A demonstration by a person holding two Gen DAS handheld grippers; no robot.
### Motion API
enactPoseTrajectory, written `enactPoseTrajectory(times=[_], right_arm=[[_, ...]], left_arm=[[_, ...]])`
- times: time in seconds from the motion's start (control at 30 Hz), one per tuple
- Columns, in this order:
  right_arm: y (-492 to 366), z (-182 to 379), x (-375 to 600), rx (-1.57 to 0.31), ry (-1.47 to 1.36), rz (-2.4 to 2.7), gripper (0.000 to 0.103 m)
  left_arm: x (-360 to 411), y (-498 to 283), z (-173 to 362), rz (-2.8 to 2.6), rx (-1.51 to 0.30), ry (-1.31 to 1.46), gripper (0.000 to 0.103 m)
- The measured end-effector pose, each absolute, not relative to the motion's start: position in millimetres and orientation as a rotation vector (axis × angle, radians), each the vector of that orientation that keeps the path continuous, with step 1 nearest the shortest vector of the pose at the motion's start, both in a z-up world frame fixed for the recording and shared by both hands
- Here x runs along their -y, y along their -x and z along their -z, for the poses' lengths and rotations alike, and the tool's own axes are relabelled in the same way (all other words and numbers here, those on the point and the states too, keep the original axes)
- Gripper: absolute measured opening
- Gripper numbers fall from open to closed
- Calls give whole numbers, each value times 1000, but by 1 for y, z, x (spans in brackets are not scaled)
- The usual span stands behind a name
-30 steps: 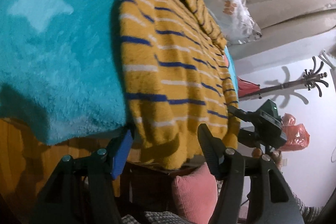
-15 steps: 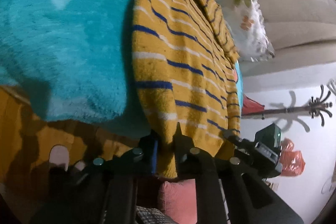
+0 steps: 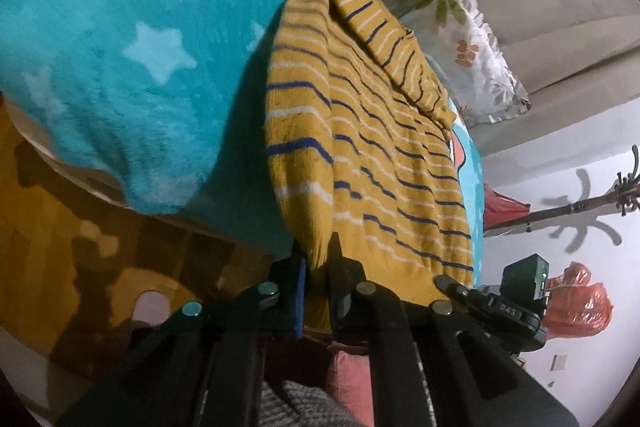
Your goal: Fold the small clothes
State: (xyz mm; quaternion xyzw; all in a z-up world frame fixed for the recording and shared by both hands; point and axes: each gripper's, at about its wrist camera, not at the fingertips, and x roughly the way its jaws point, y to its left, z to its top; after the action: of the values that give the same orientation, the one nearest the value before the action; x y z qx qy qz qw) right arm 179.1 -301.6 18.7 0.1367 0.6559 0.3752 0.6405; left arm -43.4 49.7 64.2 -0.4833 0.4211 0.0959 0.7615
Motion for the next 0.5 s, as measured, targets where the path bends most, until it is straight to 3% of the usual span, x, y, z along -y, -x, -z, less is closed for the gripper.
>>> enactPoseTrajectory(times=[0.5], right_arm=[[-171,-34,318,-1470,-328,-920,9]], left_arm=[[-49,40,-79,-279,-936,970,8]])
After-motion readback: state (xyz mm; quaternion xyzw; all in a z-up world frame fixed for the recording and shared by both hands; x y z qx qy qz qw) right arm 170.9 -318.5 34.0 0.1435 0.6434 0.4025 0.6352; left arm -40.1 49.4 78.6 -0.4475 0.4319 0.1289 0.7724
